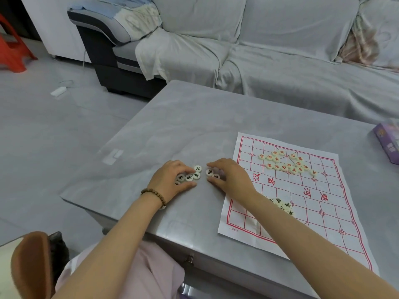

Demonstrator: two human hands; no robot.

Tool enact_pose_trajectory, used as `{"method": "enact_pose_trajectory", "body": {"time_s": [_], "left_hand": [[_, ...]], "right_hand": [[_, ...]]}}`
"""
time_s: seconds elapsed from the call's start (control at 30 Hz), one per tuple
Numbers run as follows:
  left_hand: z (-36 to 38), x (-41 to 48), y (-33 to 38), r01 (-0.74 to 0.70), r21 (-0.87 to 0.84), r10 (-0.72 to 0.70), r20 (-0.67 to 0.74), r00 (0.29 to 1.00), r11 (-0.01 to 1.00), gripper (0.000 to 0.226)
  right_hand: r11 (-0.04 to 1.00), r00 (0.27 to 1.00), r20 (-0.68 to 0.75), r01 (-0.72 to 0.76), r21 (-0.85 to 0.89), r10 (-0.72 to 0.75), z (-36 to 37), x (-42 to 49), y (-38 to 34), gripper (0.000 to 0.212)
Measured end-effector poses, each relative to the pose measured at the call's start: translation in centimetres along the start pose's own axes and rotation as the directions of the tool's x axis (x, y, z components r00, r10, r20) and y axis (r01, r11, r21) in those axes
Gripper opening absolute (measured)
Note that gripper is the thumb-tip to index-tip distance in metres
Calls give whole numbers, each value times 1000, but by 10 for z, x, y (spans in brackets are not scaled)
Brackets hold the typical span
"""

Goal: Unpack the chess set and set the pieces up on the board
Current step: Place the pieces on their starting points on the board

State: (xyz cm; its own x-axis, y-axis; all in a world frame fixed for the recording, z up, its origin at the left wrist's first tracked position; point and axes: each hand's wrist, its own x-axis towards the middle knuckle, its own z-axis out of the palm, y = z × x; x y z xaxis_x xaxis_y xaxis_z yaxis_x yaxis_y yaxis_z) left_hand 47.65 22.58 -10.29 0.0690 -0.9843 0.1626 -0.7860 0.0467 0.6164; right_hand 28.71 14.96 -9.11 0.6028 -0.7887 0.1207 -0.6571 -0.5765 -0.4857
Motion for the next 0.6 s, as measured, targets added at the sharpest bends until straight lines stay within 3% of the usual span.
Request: {"method": "enact_pose_trajectory", "body": {"time_s": [0.43, 0.6], "left_hand": [[5, 5, 9, 29, 59, -23, -92, 995, 998, 25], [7, 2, 37, -36, -55, 25, -194, 981, 998, 21]], "right_hand": [[996, 999, -25, 47, 77, -46, 3, -1, 2, 23], [988, 993, -109, 57, 143, -42, -21, -22, -2, 24]]}}
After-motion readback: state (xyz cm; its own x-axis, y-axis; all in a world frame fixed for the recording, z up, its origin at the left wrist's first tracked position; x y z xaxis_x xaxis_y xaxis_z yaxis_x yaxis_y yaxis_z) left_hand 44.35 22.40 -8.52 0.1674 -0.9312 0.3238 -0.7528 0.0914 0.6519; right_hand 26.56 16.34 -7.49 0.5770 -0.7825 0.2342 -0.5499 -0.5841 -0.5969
